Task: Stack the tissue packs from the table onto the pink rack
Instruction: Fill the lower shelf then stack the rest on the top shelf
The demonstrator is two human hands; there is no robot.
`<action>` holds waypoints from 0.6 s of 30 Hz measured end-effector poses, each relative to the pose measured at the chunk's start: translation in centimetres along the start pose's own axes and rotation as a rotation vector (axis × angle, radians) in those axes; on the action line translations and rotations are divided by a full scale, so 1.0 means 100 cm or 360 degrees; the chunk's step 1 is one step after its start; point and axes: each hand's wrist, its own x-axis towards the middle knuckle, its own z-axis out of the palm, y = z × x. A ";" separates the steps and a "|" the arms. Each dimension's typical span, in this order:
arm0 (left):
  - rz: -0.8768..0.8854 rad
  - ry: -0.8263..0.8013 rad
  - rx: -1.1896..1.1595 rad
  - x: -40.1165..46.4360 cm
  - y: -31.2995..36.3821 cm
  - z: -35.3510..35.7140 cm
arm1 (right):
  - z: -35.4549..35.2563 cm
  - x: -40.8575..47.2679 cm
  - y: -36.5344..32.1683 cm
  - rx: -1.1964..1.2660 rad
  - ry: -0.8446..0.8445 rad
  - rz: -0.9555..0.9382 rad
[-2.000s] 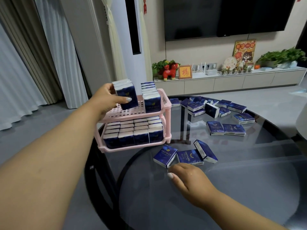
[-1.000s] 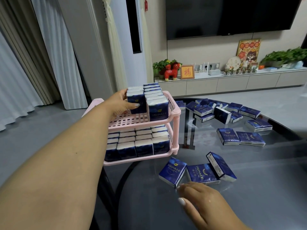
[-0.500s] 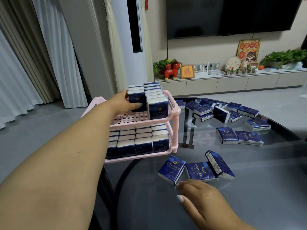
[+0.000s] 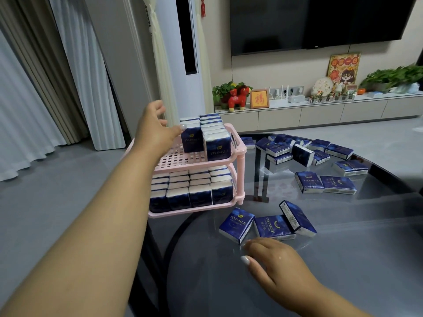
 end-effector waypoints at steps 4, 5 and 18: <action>0.0227 0.0345 -0.0151 -0.058 0.009 0.001 | -0.005 -0.002 -0.004 -0.0104 0.0357 -0.0016; 0.0232 0.0342 -0.0165 -0.075 0.009 0.005 | -0.006 -0.002 -0.003 -0.0102 0.0432 0.0044; -0.0107 -0.0228 0.0405 -0.200 -0.076 0.099 | 0.008 0.006 0.013 -0.0554 0.0412 0.0781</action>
